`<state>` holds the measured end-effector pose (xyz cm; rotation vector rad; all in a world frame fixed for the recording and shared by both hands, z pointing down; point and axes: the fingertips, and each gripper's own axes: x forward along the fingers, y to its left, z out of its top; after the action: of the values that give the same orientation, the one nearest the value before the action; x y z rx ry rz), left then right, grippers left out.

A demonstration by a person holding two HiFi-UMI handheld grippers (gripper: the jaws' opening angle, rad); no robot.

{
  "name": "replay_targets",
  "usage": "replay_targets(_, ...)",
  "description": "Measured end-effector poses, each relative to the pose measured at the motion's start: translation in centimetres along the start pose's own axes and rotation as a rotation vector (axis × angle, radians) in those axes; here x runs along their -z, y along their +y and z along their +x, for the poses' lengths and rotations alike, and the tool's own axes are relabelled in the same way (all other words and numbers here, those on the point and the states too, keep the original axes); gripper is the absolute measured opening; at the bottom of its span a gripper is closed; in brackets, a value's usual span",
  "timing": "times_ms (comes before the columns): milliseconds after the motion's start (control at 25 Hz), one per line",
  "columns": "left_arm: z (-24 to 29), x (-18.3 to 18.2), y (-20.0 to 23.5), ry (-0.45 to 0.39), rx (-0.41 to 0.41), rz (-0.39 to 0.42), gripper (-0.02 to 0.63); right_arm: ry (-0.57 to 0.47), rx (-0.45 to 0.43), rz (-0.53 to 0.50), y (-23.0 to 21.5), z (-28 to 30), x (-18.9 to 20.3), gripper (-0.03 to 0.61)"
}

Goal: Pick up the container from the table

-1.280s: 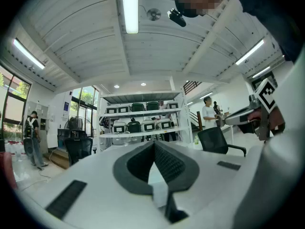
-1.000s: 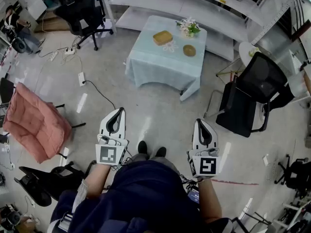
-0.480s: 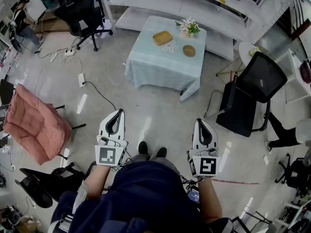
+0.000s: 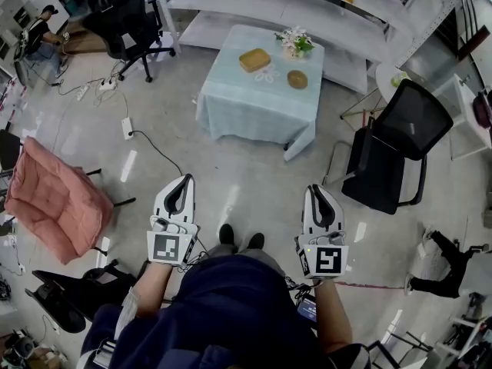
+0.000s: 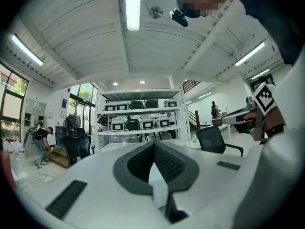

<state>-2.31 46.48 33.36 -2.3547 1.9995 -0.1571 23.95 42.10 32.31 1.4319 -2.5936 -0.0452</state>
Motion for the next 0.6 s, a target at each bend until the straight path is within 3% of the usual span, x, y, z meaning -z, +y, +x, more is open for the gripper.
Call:
replay_targets(320,-0.3,0.2,0.9,0.024,-0.005,0.008,0.002,-0.018,-0.012,-0.028,0.7,1.0,-0.9,0.132)
replay_targets(600,-0.4,0.4,2.0,0.03,-0.006,0.025,0.002,-0.047,-0.027,-0.032,1.5,2.0,-1.6,0.285)
